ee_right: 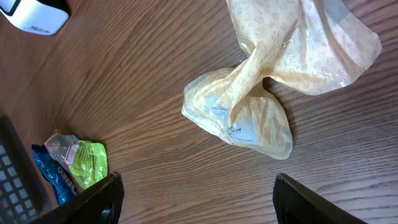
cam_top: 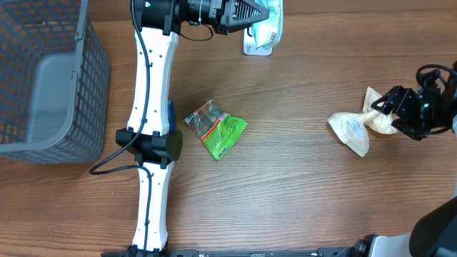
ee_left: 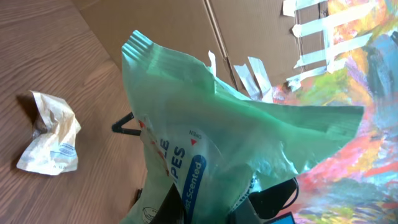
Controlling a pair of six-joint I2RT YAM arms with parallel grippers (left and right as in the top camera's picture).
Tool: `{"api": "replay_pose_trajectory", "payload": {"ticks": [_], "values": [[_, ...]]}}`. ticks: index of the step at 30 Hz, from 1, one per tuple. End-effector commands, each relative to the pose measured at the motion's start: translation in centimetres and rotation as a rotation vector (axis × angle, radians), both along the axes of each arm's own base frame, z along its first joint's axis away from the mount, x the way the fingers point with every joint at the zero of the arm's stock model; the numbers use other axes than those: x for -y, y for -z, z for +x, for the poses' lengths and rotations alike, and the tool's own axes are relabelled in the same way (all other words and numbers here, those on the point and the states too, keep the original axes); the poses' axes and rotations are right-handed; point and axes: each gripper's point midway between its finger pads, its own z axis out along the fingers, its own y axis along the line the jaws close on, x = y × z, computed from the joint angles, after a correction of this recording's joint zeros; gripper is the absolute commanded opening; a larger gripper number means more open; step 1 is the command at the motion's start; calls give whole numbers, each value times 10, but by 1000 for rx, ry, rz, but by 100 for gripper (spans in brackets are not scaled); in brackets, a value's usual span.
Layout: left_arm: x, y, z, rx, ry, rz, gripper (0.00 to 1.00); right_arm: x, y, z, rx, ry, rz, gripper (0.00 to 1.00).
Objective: Scan the item barcode
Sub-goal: 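Hold the wipes pack in front of the white scanner with left gripper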
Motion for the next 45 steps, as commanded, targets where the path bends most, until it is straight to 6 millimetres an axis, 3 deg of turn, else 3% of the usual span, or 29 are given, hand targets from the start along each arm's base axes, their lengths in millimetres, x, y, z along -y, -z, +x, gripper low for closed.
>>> {"api": "replay_pose_trajectory", "payload": {"ticks": [1, 7, 13, 19, 26, 31, 36, 39, 45], "values": [[-2, -20, -13, -57, 23, -5, 4, 1, -2, -1, 14, -15, -9, 77], [1, -18, 0, 24, -34, 15, 4, 1, -2, -1, 14, -15, -10, 77], [0, 12, 51, 180, -320, 192, 4, 1, -2, -1, 14, -15, -10, 77], [-6, 55, 101, 374, -633, 526, 4, 1, -2, -1, 15, -16, -11, 77], [-1, 72, 128, 702, -946, 975, 4, 1, -2, -1, 13, -15, -9, 77], [-2, 93, 149, 776, -1109, 1155, 4, 0, 2, -4, 2, -16, -5, 77], [-6, 136, 175, 788, -1198, 1247, 4, -1, 3, -6, -11, -16, 0, 77], [-13, 151, 188, 799, -1293, 1277, 4, -1, 3, -6, -11, -16, 1, 77], [5, 184, 204, 857, -1270, 1206, 4, -1, 3, -6, -10, -16, -1, 77]]}}
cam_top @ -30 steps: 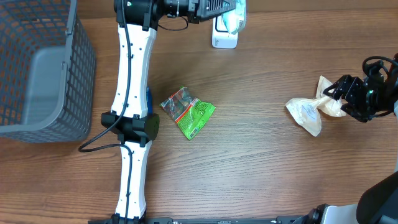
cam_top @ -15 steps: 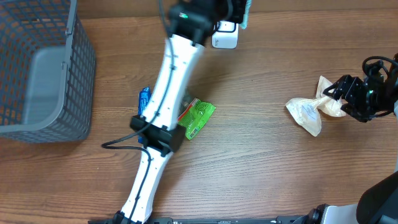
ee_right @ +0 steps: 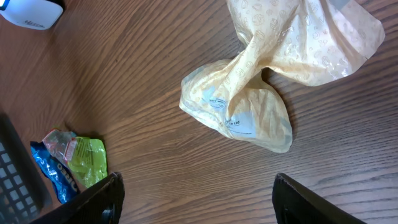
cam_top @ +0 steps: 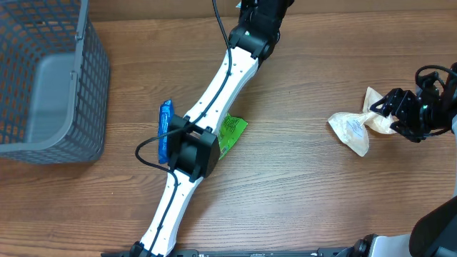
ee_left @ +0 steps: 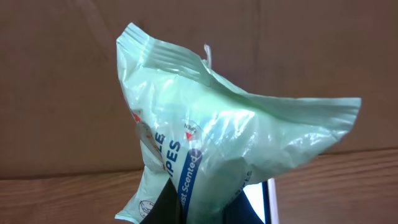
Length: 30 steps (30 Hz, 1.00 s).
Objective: Scan the item barcode
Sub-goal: 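Hold the wipes pack in front of the white scanner with left gripper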
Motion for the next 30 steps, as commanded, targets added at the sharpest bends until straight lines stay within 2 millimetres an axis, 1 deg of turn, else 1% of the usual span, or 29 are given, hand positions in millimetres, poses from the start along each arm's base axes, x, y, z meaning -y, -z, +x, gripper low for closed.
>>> {"api": "replay_pose_trajectory", "payload": {"ticks": [1, 6, 10, 20, 26, 30], "values": [[4, 20, 1, -5, 9, 45, 4, 1, -1, -1, 13, -15, -10, 77], [13, 47, 0, -44, 62, 37, 5, 3, -1, 1, 21, -14, -16, 77], [16, 62, -1, -65, 79, 30, 4, 3, -1, 2, 25, -14, -17, 77], [19, 69, -3, -79, 97, 26, 4, 3, -1, 2, 24, -14, -17, 76], [18, 73, -5, -97, 96, 36, 4, 3, -1, 2, 25, -15, -18, 76], [15, 83, -10, -142, 95, 55, 4, 3, -1, 2, 25, -14, -17, 77]]}}
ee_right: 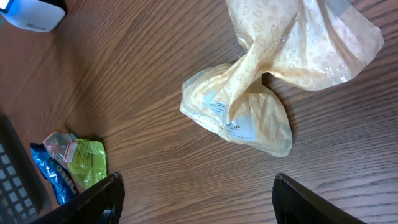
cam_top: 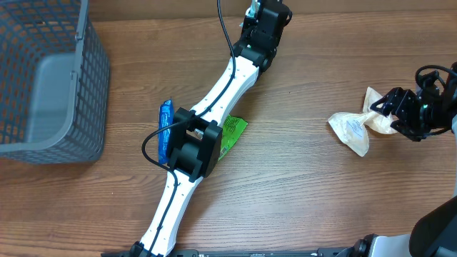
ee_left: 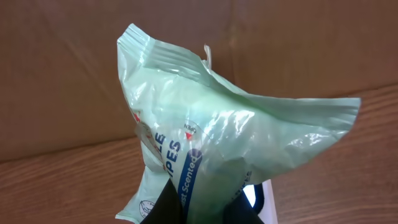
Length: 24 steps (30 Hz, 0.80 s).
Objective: Scan the item barcode
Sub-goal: 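Hold the wipes pack in front of the white scanner with left gripper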
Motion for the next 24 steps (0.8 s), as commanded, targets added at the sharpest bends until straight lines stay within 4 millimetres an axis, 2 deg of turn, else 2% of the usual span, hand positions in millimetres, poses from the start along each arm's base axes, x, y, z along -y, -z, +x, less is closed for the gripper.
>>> {"api": "replay_pose_trajectory", "payload": {"ticks": [1, 4, 10, 18, 24], "values": [[4, 14, -6, -40, 5, 12, 4, 2, -1, -1, 13, -15, -13, 76], [2, 18, -9, -59, -5, 8, 4, 2, -1, -1, 13, -14, -13, 77], [4, 10, -4, -22, -6, -13, 4, 2, -1, -1, 13, -14, -12, 77], [5, 9, -3, -17, -6, -17, 4, 2, -1, -1, 13, -14, -13, 77], [-8, 16, 6, -12, -38, -41, 4, 2, -1, -1, 13, -14, -12, 77]]}}
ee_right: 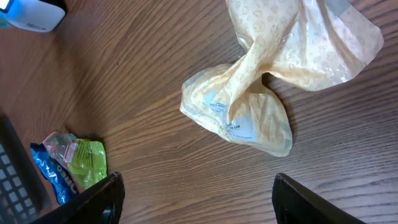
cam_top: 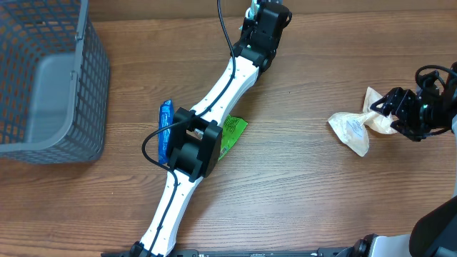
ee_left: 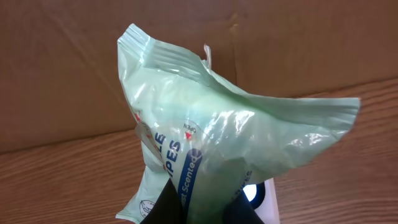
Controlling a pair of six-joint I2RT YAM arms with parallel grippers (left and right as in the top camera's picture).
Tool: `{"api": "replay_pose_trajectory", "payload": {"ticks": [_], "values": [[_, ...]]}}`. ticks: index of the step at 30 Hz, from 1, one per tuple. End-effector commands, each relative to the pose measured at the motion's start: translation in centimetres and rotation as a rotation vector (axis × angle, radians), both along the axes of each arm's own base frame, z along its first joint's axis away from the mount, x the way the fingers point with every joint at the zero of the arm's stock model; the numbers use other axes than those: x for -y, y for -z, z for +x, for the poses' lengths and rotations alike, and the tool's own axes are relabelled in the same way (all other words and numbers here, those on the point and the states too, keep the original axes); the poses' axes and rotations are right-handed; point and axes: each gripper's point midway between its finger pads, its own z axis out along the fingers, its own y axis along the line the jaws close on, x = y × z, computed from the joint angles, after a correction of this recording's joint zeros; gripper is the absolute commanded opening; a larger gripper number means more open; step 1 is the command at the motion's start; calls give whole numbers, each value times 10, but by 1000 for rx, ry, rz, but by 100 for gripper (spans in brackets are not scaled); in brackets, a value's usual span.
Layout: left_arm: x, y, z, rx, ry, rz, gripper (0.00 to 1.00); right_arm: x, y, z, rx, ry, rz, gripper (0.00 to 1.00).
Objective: Scan the item barcode
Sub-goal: 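Hold the wipes pack in front of the white scanner with left gripper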
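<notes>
My left gripper [ee_left: 202,204] is shut on a pale green wipes pack [ee_left: 236,130], which stands upright between the fingers and fills the left wrist view. Right under the pack, the white scanner [ee_left: 266,200] shows its lit window at the table's far edge. In the overhead view the left gripper [cam_top: 265,18] covers the scanner, and most of the pack is hidden. The scanner [ee_right: 30,15] also shows at the top left of the right wrist view. My right gripper [ee_right: 196,199] is open at the right side, near a crumpled beige bag [ee_right: 249,106].
A grey mesh basket [cam_top: 43,78] stands at the far left. A blue packet [cam_top: 166,128] and a green snack bag [cam_top: 233,130] lie mid-table, partly under the left arm. The beige bag [cam_top: 351,130] lies at the right. A cardboard wall backs the table.
The left gripper with the wipes pack has shifted only slightly over the scanner, whose lit window shows a little more. The right arm and the loose items have not moved.
The left gripper first held the wipes pack beside the scanner at the far edge, its arm running straight up the table's left. Then the arm lay diagonally and the pack faced the cardboard wall over the scanner. It has stayed there since. The right gripper stayed open.
</notes>
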Motion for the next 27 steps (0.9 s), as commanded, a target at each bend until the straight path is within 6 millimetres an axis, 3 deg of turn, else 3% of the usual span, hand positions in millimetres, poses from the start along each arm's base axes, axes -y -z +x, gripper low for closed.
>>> {"api": "replay_pose_trajectory", "payload": {"ticks": [1, 16, 20, 27], "values": [[-7, 16, 7, -5, -27, -24, 4, 1, -1, -1, 13, -15, -12, 77], [4, 12, 3, 2, -1, -2, 4, 1, 0, -1, 11, -15, -11, 77], [8, -12, -16, -40, 24, 0, 4, 1, -1, -1, 14, -15, -12, 77], [25, -78, -75, -187, 207, -130, 4, 1, -1, -1, 14, -15, -11, 76]]}}
